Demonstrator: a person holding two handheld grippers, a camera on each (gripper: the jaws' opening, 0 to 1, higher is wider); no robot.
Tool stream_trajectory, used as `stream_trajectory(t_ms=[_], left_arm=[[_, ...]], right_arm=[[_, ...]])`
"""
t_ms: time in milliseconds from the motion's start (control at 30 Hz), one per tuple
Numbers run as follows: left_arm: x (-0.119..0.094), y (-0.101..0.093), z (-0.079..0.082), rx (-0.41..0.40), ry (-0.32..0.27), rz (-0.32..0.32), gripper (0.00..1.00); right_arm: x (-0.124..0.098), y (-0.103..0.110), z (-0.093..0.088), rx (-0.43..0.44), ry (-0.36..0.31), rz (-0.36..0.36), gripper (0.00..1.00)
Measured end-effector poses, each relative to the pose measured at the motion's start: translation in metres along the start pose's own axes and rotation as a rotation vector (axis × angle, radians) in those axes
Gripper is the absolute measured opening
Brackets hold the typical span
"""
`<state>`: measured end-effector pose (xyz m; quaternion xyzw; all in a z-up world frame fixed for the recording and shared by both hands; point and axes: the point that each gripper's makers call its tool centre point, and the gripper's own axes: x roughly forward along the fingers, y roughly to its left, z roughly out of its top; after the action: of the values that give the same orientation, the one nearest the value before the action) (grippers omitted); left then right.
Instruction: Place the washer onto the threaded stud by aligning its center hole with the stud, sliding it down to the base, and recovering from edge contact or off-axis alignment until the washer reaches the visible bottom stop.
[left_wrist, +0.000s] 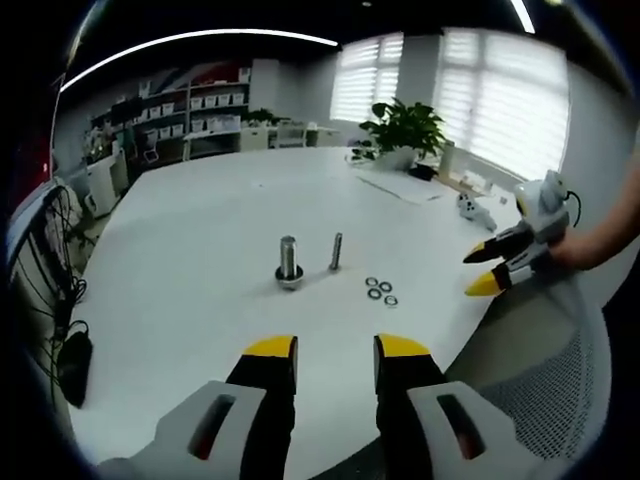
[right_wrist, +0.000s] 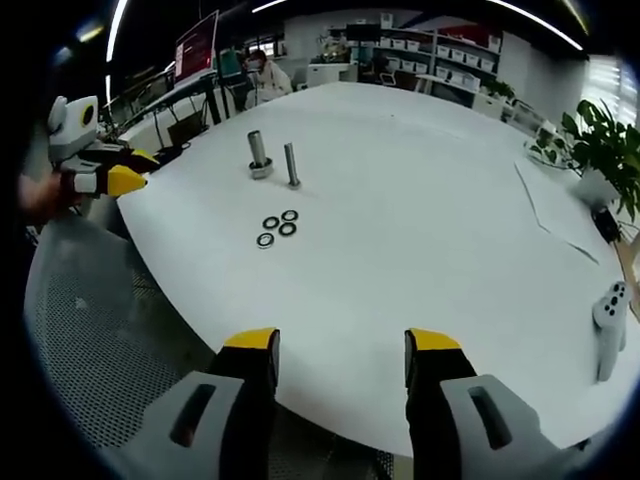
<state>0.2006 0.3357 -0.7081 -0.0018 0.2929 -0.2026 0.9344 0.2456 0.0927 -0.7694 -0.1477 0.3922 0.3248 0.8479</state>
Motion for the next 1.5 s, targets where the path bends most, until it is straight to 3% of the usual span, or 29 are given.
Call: stream_trajectory(t_ms=[200,700,833,1100,1400,1500], left_arm=[[0.001,-0.003,-0.003,0.005,0.011,-0.018,0.29],[0.000,-0.007,-0.003,0.048,0.012,-0.020,0.28],[-0.001,-0.006,-0.002,0.042,0.006,-0.017,0.28],[-0.002,-0.006,-0.003,0.046,0.005,-0.015,0.29],[-0.002,-0.005,-0.004,0.056,0.007,-0.012,0.29],[-0.002,-0.005,-0.003,0.058,0.007,-0.007,0.29]], right_arm=[[0.001,0.000,-0.001,-0.010,0.003,-0.001,0.54],[0.002,0.005,-0.009,-0.107,0.096,0.023,0.57],[0.005,0.006,-0.002,-0.159,0.107,0.030,0.61],[0.013,0.020,0.014,-0.148,0.091,0.050,0.60],[0.030,0.041,0.028,-0.183,0.107,0.095,0.55],[0.033,0.046,0.032,-0.171,0.123,0.113,0.46]])
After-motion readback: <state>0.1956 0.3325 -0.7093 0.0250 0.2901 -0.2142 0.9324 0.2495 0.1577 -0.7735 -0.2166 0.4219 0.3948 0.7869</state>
